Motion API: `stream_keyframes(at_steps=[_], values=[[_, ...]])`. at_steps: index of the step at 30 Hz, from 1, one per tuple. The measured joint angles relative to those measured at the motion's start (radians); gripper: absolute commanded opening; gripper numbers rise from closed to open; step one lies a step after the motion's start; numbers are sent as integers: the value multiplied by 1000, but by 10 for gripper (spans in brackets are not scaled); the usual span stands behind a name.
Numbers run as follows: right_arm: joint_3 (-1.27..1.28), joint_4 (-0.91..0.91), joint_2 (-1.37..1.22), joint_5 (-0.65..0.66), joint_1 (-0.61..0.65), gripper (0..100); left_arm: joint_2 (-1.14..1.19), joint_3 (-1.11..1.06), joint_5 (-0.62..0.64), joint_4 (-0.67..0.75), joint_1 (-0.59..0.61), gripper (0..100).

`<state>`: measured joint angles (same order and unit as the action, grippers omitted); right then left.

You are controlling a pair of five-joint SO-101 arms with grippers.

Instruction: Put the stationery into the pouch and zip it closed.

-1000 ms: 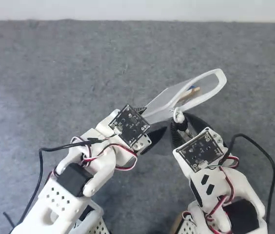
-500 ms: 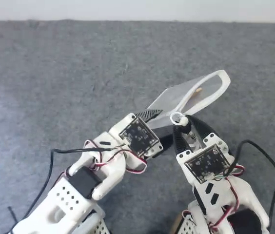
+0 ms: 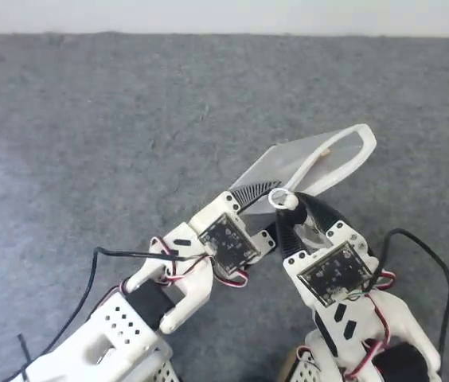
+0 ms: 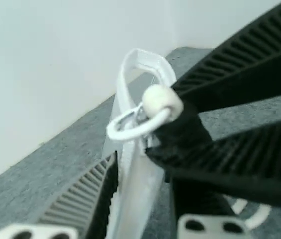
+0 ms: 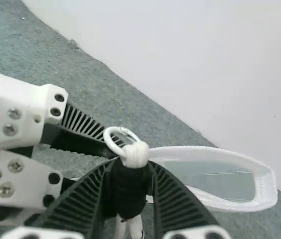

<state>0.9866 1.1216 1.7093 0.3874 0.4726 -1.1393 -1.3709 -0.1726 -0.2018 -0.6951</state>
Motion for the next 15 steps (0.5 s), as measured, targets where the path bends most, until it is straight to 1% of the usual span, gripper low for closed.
stream_keyframes(at_steps=[2, 8, 13, 15], values=[[0, 0, 0, 0, 0, 6, 0, -25, 0, 51, -5, 6], [-2, -6, 0, 0, 3, 6, 0, -44, -18, 78, -9, 9], [23, -83, -15, -2, -2, 6, -5, -52, -21, 72, -8, 9], [34, -118, -15, -23, -41, 6, -11, -51, -21, 57, -11, 9]])
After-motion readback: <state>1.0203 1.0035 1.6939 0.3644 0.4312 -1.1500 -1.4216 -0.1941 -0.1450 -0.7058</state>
